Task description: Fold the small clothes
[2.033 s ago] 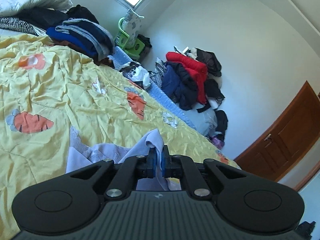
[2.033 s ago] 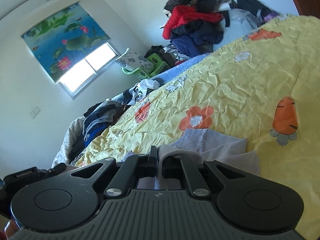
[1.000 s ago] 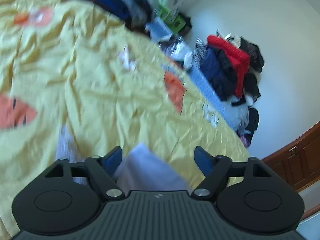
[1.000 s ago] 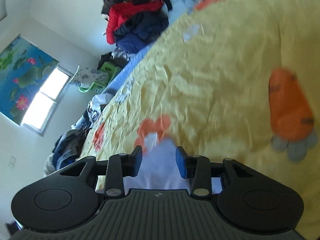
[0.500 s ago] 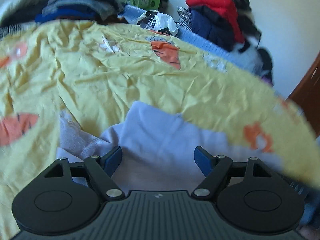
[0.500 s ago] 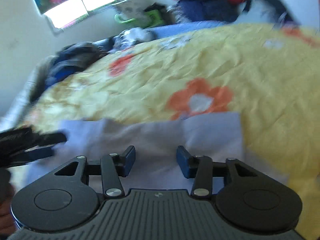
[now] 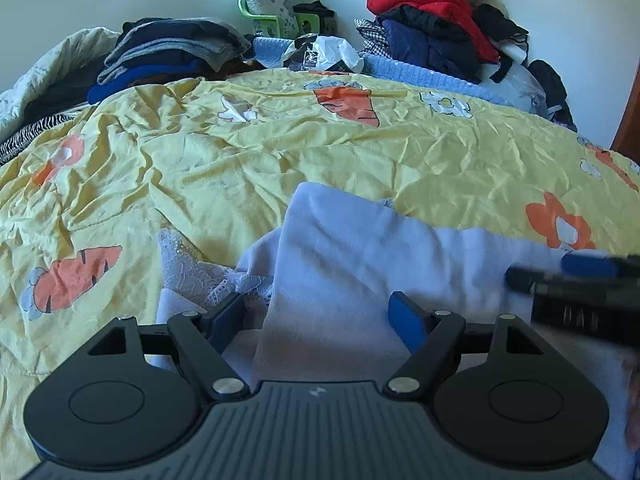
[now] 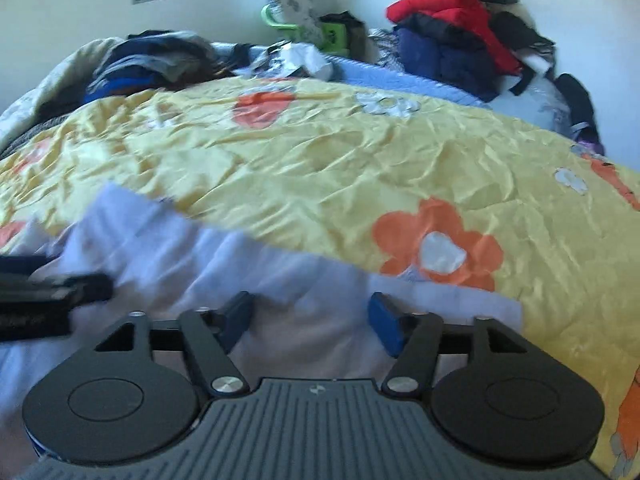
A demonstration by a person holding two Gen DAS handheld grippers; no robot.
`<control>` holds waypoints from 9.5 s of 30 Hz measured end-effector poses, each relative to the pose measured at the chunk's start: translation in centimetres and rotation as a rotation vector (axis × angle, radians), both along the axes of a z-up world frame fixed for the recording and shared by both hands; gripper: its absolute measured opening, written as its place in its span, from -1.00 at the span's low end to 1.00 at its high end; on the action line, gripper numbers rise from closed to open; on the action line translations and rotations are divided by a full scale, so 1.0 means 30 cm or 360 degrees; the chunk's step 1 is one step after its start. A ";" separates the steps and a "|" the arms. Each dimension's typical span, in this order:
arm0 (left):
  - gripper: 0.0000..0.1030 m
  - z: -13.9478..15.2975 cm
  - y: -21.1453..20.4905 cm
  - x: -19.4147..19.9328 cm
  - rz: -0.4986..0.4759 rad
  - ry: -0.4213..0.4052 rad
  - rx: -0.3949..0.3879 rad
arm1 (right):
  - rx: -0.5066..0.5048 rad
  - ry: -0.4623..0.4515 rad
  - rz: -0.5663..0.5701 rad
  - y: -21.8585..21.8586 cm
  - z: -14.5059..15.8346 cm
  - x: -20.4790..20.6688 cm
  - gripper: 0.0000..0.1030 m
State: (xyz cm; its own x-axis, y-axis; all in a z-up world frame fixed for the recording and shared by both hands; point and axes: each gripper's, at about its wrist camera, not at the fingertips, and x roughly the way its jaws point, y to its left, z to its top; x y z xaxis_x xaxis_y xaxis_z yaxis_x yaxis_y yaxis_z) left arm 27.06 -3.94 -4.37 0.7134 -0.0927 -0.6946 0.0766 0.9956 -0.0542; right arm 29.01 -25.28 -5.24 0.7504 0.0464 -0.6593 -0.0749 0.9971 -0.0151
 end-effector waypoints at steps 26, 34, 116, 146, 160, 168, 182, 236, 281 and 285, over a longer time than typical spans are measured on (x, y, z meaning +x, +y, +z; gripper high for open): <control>0.64 0.006 0.053 -0.270 -0.0272 -0.0131 0.0202 | -0.0054 -0.0035 -0.0116 -0.004 -0.025 -0.195 0.68; 0.68 0.031 0.234 -0.289 -0.0197 -0.0026 -0.0042 | -0.0135 -0.0116 -0.0019 0.095 0.008 -0.369 0.91; -0.73 0.249 0.011 0.100 -0.0339 0.0241 -0.0286 | 0.0112 -0.0544 0.0215 0.382 0.128 -0.768 -0.85; -0.73 0.237 -0.460 0.020 -0.0536 0.0211 -0.0152 | 0.0318 -0.0523 -0.0092 0.055 0.109 -0.843 -0.85; -0.72 0.126 -0.627 0.022 -0.0607 0.0291 -0.0073 | 0.0644 -0.0369 -0.0242 -0.112 0.012 -0.824 -0.85; 0.46 0.153 -0.669 0.010 -0.0622 0.0209 -0.0101 | 0.0832 -0.0300 -0.0294 -0.173 -0.040 -0.811 -0.83; 0.64 0.205 -0.481 -0.050 -0.0462 0.0048 -0.0130 | 0.1299 -0.0140 -0.0411 -0.286 -0.135 -0.773 -0.67; 0.75 0.015 -0.222 -0.494 -0.0490 0.0017 -0.0061 | 0.0130 -0.0056 -0.0193 -0.142 0.074 -0.303 -0.10; -0.55 0.062 -0.117 -0.221 -0.0527 -0.0068 -0.0777 | 0.1020 -0.0224 -0.0250 -0.311 -0.018 -0.475 -0.50; -0.55 0.154 -0.086 -0.214 -0.0506 -0.0205 -0.0717 | 0.0965 -0.0355 -0.0148 -0.273 0.072 -0.455 -0.50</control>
State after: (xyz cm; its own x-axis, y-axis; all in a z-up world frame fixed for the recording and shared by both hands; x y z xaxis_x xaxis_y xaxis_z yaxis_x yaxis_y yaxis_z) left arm 20.63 -6.50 0.24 0.6783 -0.5840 -0.4459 0.4029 0.8031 -0.4390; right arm 15.35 -33.47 -3.08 0.8852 0.2892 -0.3643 -0.0478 0.8357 0.5471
